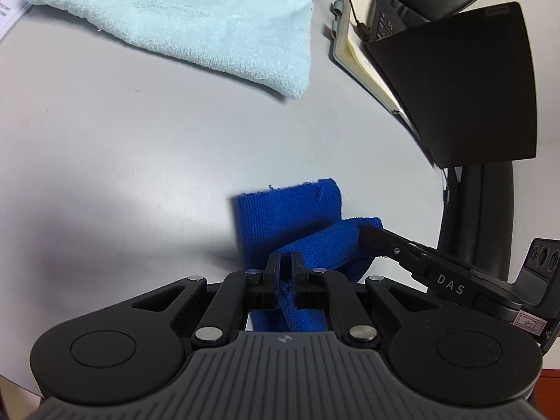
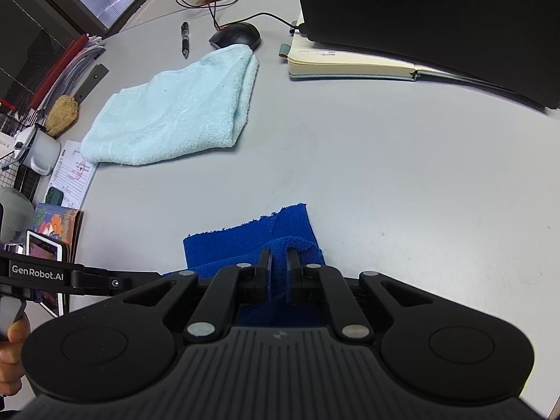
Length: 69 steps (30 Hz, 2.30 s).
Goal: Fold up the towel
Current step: 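Lift the strip end with both grippers and fold it over onto the strip, then open both grippers and release the folded end on the towel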
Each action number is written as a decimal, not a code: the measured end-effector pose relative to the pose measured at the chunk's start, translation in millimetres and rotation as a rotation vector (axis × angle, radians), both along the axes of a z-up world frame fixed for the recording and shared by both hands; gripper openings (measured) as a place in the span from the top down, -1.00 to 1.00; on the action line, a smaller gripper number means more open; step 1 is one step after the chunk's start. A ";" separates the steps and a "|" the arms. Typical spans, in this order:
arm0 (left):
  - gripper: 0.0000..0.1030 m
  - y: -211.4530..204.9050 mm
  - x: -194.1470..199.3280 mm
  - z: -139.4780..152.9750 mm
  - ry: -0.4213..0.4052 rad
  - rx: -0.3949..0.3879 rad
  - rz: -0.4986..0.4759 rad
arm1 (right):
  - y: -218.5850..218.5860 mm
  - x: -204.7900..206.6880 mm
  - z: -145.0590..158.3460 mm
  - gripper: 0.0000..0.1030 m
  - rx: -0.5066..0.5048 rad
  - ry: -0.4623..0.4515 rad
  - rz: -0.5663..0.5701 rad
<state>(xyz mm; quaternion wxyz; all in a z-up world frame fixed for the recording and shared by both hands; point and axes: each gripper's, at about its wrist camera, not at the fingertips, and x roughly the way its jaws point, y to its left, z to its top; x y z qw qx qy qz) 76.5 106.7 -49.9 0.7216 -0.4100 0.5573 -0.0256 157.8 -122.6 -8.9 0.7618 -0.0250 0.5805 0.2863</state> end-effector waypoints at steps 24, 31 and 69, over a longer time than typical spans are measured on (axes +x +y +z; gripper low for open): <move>0.52 -7.0 1.3 44.8 -0.225 0.221 -0.197 | -1.9 1.7 32.8 0.39 0.019 -0.168 -0.032; 0.52 -36.3 0.3 60.9 -0.316 0.344 -0.418 | -21.2 -7.6 38.8 0.38 0.012 -0.171 -0.055; 0.67 -129.4 71.5 37.7 -0.361 0.393 -1.138 | -111.9 -92.5 16.1 0.15 -0.049 -0.038 -0.238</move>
